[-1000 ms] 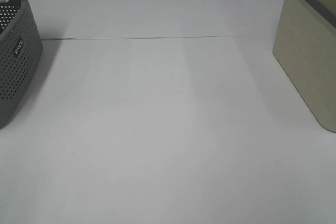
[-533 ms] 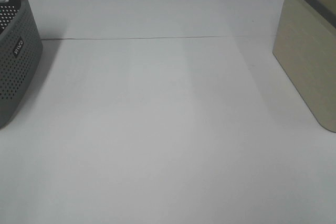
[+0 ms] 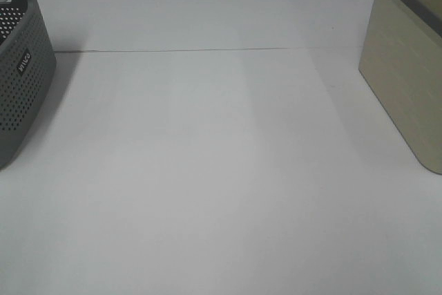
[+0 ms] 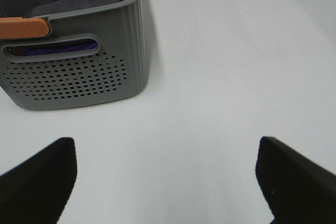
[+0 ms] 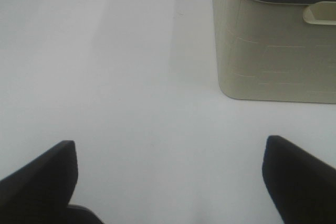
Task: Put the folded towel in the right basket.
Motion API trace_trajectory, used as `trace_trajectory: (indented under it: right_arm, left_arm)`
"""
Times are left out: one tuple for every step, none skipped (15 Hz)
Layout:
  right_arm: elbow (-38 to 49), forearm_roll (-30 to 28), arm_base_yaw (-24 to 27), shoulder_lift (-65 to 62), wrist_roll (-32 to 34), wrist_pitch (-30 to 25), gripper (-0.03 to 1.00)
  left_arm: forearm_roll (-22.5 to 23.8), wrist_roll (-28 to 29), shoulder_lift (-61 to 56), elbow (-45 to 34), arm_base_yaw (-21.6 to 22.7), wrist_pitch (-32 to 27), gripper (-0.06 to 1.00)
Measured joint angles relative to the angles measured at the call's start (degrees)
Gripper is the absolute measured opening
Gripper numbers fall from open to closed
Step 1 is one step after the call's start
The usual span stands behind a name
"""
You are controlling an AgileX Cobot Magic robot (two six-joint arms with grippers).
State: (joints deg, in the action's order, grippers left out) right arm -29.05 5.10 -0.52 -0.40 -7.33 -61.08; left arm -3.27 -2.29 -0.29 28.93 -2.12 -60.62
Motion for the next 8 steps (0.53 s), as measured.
trace_trajectory:
  right_arm:
    - [0.0, 0.0, 0.0, 0.0, 0.0, 0.0, 0.89]
    - [0.0, 0.0, 0.0, 0.0, 0.0, 0.0, 0.89]
    - [0.0, 0.0, 0.0, 0.0, 0.0, 0.0, 0.89]
    - [0.0, 0.0, 0.0, 0.0, 0.0, 0.0, 0.89]
    - [0.0, 0.0, 0.0, 0.0, 0.0, 0.0, 0.89]
    - [0.0, 0.0, 0.0, 0.0, 0.0, 0.0, 0.89]
    - [0.0, 0.0, 0.0, 0.0, 0.0, 0.0, 0.89]
    - [0.0, 0.0, 0.0, 0.0, 0.0, 0.0, 0.89]
  left_arm:
    - [0.0, 0.0, 0.0, 0.0, 0.0, 0.0, 0.88]
    - [0.0, 0.0, 0.0, 0.0, 0.0, 0.0, 0.88]
    - [0.0, 0.0, 0.0, 0.0, 0.0, 0.0, 0.88]
    - [0.0, 0.0, 0.0, 0.0, 0.0, 0.0, 0.88]
    - [0.0, 0.0, 0.0, 0.0, 0.0, 0.0, 0.88]
    - [0.0, 0.0, 0.0, 0.0, 0.0, 0.0, 0.88]
    - [0.0, 0.0, 0.0, 0.0, 0.0, 0.0, 0.88]
    - [0.0, 0.0, 0.0, 0.0, 0.0, 0.0, 0.88]
